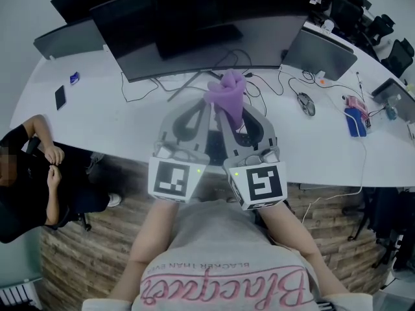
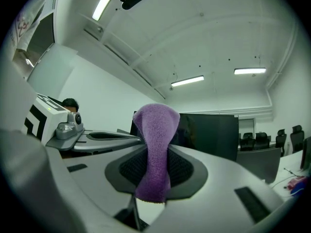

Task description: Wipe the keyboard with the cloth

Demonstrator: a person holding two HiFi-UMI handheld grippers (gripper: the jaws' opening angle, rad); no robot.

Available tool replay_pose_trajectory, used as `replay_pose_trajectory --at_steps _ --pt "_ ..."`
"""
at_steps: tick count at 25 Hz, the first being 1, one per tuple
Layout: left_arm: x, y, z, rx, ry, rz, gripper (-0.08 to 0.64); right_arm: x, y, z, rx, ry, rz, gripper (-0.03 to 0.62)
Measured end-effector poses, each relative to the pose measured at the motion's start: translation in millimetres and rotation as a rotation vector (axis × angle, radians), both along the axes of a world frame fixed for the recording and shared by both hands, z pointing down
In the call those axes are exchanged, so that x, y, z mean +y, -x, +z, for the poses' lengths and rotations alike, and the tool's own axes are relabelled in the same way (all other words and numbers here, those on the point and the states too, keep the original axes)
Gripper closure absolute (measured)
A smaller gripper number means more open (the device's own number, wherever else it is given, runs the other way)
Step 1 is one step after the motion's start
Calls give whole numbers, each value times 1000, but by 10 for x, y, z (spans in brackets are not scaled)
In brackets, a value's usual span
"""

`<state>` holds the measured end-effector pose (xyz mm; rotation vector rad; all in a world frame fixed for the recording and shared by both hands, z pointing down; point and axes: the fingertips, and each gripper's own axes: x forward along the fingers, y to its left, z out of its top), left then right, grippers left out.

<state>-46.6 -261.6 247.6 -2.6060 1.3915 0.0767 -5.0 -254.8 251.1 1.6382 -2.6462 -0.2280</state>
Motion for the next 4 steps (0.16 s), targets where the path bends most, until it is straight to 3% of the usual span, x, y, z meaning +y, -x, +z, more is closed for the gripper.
replay_pose_trajectory --at_steps 4 --pt "17 -7 -30 7 -9 2 554 20 -2 -16 4 -11 8 502"
